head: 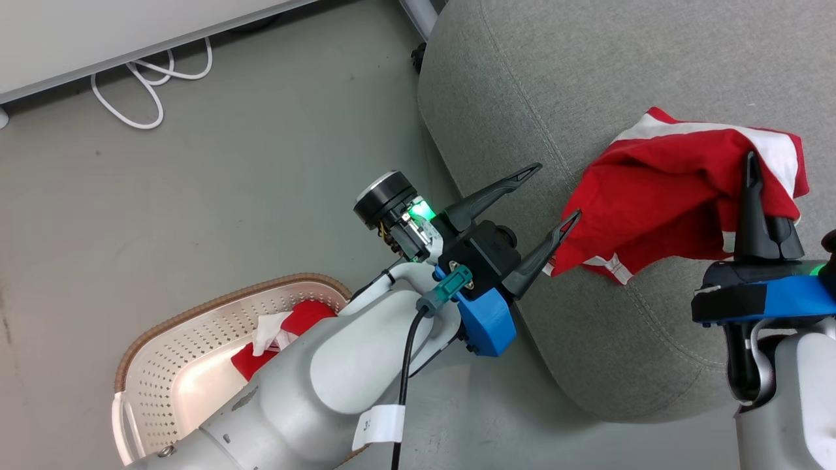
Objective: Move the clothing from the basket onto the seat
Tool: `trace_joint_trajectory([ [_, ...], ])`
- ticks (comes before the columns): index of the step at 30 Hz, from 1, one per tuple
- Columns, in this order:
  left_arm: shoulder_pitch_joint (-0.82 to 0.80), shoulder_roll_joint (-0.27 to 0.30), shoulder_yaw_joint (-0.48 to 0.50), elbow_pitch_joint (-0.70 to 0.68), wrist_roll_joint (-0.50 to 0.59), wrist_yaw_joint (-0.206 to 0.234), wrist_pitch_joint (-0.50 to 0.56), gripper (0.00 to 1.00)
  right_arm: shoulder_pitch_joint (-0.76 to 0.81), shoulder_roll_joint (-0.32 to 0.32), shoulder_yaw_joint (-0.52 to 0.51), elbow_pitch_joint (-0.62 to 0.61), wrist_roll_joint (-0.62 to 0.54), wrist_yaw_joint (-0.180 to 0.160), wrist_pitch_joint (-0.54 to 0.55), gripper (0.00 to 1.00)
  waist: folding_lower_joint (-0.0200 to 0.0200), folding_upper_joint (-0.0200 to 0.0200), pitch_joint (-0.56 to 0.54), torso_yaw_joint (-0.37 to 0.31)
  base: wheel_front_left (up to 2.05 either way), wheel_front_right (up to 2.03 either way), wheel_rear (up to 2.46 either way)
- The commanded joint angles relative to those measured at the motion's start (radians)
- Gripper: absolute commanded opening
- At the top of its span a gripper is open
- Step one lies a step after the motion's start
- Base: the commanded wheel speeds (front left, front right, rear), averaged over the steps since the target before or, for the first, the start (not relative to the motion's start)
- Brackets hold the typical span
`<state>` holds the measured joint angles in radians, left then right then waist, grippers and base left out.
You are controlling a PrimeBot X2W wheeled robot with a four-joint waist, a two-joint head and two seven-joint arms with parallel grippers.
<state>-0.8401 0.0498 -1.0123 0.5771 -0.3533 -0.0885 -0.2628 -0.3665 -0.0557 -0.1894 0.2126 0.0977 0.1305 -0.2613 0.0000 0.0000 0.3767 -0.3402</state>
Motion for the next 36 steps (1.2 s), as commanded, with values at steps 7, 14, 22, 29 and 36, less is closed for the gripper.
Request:
trace_joint_trajectory([
  [7,-0.031,0.001,0.018,-0.011,0.014,0.008,-0.003,1.00,-0.121,-0.060,0.049,-0.030,-0.013,0.000,-0.006,0.00,0.0000,0.0000,0.042,0.007,0.00,0.00,0.00],
  [14,-0.084,0.012,0.027,-0.014,0.042,0.005,-0.003,1.00,-0.328,-0.181,0.045,-0.065,-0.019,0.000,-0.006,0.00,0.0000,0.0000,0.142,0.030,0.00,0.00,0.00],
  [22,-0.165,0.043,0.031,-0.021,0.073,0.005,0.000,1.00,-0.547,-0.341,-0.128,-0.070,-0.003,0.000,-0.006,0.00,0.0000,0.0000,0.295,0.063,0.00,0.00,0.00],
  [29,-0.228,0.058,0.026,-0.043,0.098,0.009,0.002,1.00,-0.610,-0.475,-0.278,0.055,0.016,0.000,-0.005,0.00,0.0000,0.0000,0.408,0.085,0.00,0.00,0.00],
  [36,-0.246,0.062,0.021,-0.055,0.103,0.016,0.000,1.00,-0.547,-0.459,-0.312,0.169,-0.012,0.000,-0.005,0.00,0.0000,0.0000,0.446,0.091,0.00,0.00,0.00],
])
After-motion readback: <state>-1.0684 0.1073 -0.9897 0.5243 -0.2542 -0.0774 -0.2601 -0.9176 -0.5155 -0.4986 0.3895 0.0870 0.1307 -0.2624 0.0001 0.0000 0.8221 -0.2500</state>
